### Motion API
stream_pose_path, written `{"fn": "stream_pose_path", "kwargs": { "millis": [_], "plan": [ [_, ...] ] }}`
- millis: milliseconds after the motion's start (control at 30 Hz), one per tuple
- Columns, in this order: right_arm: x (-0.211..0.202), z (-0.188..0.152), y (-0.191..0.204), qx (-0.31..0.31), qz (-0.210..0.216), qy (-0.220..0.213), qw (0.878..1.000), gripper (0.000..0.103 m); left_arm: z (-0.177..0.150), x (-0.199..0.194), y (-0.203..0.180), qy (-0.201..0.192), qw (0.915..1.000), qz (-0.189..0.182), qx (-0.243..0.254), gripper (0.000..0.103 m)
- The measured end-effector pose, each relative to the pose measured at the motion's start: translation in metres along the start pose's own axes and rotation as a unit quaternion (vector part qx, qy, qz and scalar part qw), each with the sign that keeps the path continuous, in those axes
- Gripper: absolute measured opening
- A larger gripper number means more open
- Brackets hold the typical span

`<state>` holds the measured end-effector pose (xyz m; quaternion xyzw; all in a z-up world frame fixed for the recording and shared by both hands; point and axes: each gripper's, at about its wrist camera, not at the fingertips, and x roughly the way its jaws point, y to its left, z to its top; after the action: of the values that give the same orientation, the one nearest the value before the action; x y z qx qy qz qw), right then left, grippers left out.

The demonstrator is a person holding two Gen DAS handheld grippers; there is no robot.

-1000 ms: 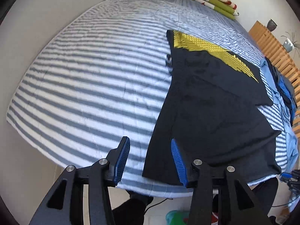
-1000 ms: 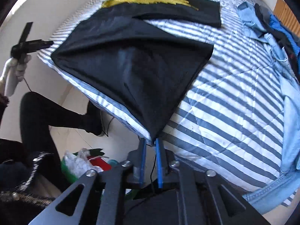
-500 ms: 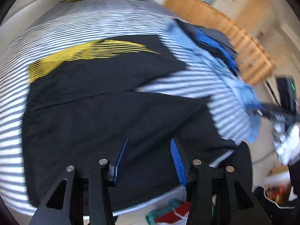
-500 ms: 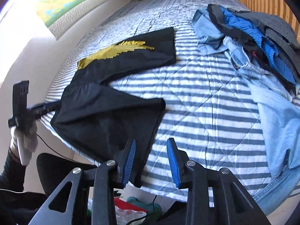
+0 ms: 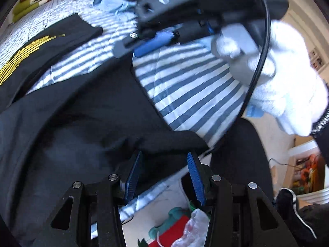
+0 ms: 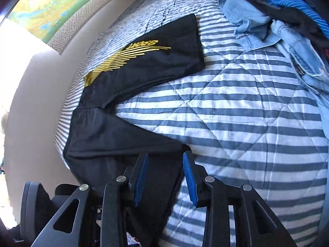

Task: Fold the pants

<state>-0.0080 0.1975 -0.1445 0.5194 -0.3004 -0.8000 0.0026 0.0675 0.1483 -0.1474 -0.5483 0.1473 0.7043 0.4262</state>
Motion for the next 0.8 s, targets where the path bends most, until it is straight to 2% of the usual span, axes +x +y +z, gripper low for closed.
{"fn": "stream_pose_path", "kwargs": {
  "millis": [67,133,167,200,233,267,433,500,533,567,633,667,733,767,800],
  "plan": [
    [0.012,0.003,-0.002,0.004,-0.008,0.009,1.000,0.032,-0.001,0.010,0.000,0.006,1.0000,0.004,-0.003,0.045],
    [0.021,0.004,-0.004,0.009,-0.007,0.014,1.000,0.032,-0.001,0.009,-0.002,-0.003,0.9999,0.012,-0.003,0.023],
    [0.025,0.004,-0.005,0.008,-0.009,0.018,1.000,0.032,0.000,0.009,0.000,-0.001,0.9999,0.005,-0.013,0.005],
    [0.028,0.004,-0.004,0.003,-0.007,0.018,1.000,0.020,0.000,0.008,0.001,0.000,0.9997,-0.003,-0.023,0.002],
    [0.030,0.002,-0.001,-0.004,-0.003,0.021,1.000,0.009,0.000,0.006,0.001,-0.003,0.9996,-0.005,-0.028,0.002],
    [0.029,0.002,0.003,-0.012,-0.005,0.022,1.000,0.003,-0.001,0.002,0.000,-0.006,0.9995,-0.009,-0.030,0.002],
    [-0.029,0.004,0.021,-0.057,0.005,-0.074,0.996,0.003,-0.003,-0.029,-0.018,-0.045,0.9972,-0.057,-0.018,0.001],
    [-0.040,0.000,0.028,-0.094,-0.036,-0.092,0.991,0.003,-0.001,-0.024,-0.025,-0.039,0.9971,-0.065,-0.006,0.001],
    [-0.035,-0.002,0.029,-0.104,-0.065,-0.078,0.989,0.004,0.000,-0.016,-0.026,-0.019,0.9964,-0.082,-0.006,0.002],
    [-0.027,-0.004,0.026,-0.106,-0.084,-0.052,0.989,0.007,0.003,-0.004,-0.025,0.002,0.9954,-0.095,-0.010,0.007],
    [-0.012,-0.009,0.017,-0.097,-0.106,0.001,0.990,0.018,0.001,0.004,-0.027,0.017,0.9958,-0.090,-0.005,0.010],
    [-0.013,-0.014,0.012,-0.094,-0.120,0.004,0.988,0.025,-0.001,0.002,-0.028,0.017,0.9957,-0.091,0.000,0.011],
    [-0.023,-0.020,0.003,-0.085,-0.129,-0.002,0.988,0.025,-0.007,-0.013,-0.025,0.005,0.9945,-0.104,0.000,0.017],
    [-0.029,-0.020,-0.001,-0.076,-0.123,-0.004,0.989,0.025,-0.008,-0.022,-0.021,-0.004,0.9948,-0.102,-0.003,0.026],
    [-0.039,-0.021,-0.006,-0.065,-0.116,-0.007,0.991,0.025,-0.012,-0.036,-0.013,-0.015,0.9953,-0.095,-0.007,0.030]
  ]
}}
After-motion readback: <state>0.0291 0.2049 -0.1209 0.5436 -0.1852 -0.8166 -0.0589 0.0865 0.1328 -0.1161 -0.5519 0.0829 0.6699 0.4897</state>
